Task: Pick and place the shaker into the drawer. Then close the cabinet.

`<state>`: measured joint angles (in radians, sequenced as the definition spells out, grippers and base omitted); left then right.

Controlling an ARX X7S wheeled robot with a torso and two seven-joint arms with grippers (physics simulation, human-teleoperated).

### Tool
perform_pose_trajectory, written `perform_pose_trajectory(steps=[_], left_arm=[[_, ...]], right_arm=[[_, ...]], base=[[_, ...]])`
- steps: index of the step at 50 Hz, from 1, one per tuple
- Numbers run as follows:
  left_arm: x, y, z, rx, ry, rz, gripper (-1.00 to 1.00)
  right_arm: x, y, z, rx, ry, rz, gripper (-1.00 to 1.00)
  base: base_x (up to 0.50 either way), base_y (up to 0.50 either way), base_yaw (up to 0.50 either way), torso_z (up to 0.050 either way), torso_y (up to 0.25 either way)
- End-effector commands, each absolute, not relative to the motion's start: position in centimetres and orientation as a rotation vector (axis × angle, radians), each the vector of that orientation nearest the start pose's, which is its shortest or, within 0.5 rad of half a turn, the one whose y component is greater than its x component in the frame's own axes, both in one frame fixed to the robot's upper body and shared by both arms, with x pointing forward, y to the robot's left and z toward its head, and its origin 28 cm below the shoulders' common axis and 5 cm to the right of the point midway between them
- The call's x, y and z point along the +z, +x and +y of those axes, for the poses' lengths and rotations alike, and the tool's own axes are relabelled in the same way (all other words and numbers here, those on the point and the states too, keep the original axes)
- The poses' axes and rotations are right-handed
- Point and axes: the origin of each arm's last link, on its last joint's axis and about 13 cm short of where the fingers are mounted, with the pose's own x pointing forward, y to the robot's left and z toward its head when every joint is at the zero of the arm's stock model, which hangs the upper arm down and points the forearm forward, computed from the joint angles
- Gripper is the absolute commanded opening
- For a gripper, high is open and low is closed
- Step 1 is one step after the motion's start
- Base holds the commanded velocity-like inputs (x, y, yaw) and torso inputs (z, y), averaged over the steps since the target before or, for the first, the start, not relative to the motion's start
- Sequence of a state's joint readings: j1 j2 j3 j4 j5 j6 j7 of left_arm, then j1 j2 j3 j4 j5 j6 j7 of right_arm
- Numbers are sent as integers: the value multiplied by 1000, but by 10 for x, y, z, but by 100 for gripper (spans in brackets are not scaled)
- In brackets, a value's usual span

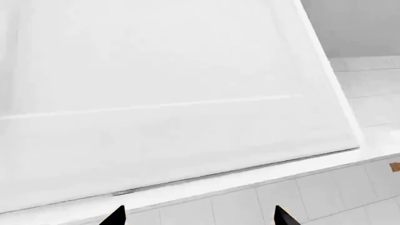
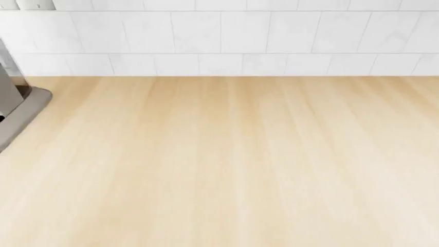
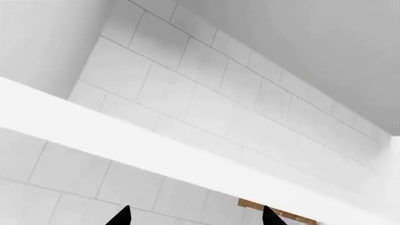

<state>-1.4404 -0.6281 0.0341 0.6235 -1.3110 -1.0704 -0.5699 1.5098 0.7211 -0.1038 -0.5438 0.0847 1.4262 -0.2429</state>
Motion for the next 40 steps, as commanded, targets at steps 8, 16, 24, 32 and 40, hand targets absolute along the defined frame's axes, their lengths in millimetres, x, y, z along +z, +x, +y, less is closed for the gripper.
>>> perform_pose_trajectory(steps=[8, 16, 24, 32, 40], left_arm=[[547, 144, 233, -225, 167, -1142, 100], [574, 157, 237, -164, 171, -1181, 100], [603, 209, 252, 20, 164, -1219, 100], [614, 274, 271, 194, 209, -1140, 100], [557, 338, 279, 303, 334, -900, 100]], right_arm=[[413, 202, -232, -334, -409, -474, 100], [410, 201, -234, -343, -400, -468, 100], [406, 201, -237, -368, -397, -448, 100], [403, 202, -237, -368, -399, -430, 100], [400, 200, -235, -366, -413, -405, 100]], base=[[0, 0, 0, 0, 0], [0, 0, 0, 0, 0], [0, 0, 0, 0, 0], [0, 0, 0, 0, 0], [0, 0, 0, 0, 0]])
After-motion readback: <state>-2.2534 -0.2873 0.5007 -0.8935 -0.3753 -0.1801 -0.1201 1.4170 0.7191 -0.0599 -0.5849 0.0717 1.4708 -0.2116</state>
